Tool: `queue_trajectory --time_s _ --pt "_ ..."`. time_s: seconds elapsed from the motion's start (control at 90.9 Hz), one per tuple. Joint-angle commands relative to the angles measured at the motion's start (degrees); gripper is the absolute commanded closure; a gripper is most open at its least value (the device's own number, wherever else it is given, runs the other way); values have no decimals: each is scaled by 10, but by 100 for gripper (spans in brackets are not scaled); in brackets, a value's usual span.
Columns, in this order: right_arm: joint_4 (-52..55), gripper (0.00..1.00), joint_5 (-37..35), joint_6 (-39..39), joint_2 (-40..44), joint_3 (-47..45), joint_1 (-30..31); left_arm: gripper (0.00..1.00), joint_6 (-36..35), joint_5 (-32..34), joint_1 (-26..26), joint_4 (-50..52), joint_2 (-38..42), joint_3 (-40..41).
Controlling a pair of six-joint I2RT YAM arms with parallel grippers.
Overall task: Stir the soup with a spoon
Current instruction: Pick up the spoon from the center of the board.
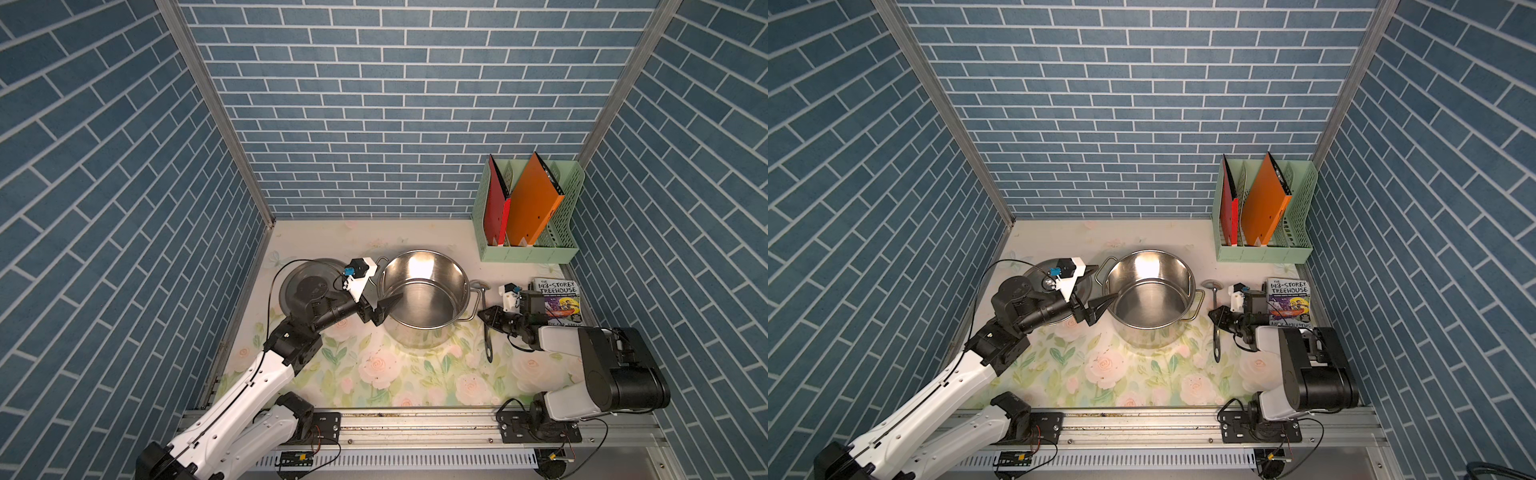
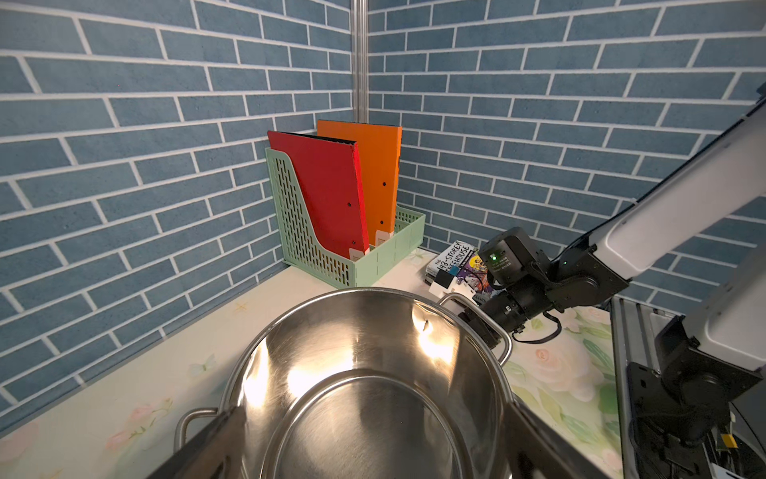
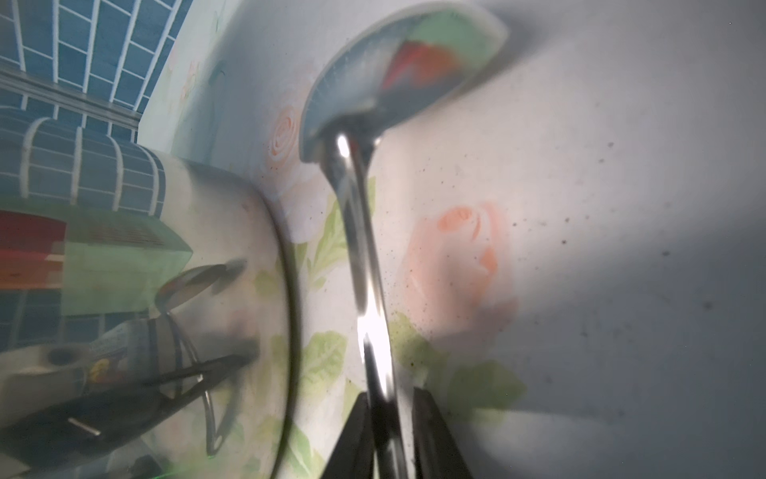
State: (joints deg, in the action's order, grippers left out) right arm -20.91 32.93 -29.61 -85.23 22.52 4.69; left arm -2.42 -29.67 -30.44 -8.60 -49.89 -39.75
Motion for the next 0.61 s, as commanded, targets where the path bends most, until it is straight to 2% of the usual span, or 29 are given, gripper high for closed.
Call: queue_trajectory --time_s 0.0,0.099,0.264,0.374,0.484,0.594 --pt "-9 92 29 -8 9 -7 -7 0 -40 -4 -17 20 -7 -22" --pt "21 100 41 -27 46 -8 -15 0 -66 20 -35 27 -17 -29" --pt "133 100 44 -55 154 10 -39 0 -148 65 -86 35 -52 -62" --pt "220 100 61 -66 246 32 -61 0 -240 125 -143 30 -80 -88" --pt "303 100 89 -85 339 66 -78 0 -375 179 -205 19 -104 -94" --pt "322 100 136 -140 415 94 -81 0 -478 208 -247 -26 -118 -78"
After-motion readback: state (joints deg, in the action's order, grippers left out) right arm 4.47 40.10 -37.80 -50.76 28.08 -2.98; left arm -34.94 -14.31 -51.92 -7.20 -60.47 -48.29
